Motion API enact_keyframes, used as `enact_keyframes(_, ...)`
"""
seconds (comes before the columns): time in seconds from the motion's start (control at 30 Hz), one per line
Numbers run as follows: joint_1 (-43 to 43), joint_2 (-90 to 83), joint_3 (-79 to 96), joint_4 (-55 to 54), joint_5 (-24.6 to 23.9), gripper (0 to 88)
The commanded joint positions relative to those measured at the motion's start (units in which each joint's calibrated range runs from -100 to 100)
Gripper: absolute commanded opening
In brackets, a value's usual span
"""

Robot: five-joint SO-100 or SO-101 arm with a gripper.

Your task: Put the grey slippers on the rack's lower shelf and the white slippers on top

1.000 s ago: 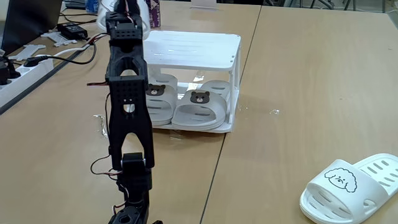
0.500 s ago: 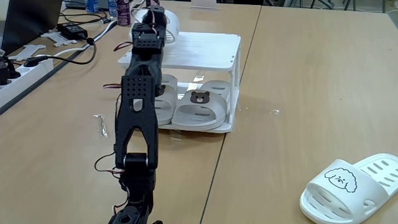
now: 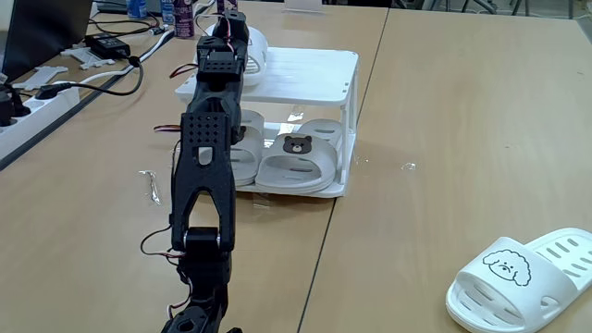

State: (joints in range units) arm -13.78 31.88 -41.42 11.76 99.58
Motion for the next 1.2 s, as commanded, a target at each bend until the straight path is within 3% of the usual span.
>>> enact_keyframes(0.0,0.1,-6.1,-2.1,-0.5,0.4,29.9)
enact_keyframes(0.17,0.5,-13.8,6.9,-0.6,0.4,30.3)
enact_keyframes(0.33,0.5,-18.2,9.4,-0.5,0.4,36.1)
enact_keyframes(0.83,0.5,-37.5,37.9,-0.6,0.4,35.7)
enact_keyframes(1.0,3.4,-51.1,48.1,-0.8,0.4,35.3)
enact_keyframes(1.07,6.0,-58.8,52.7,-0.8,0.4,29.3)
enact_keyframes(1.17,8.2,-71.5,63.1,-1.0,0.4,6.1)
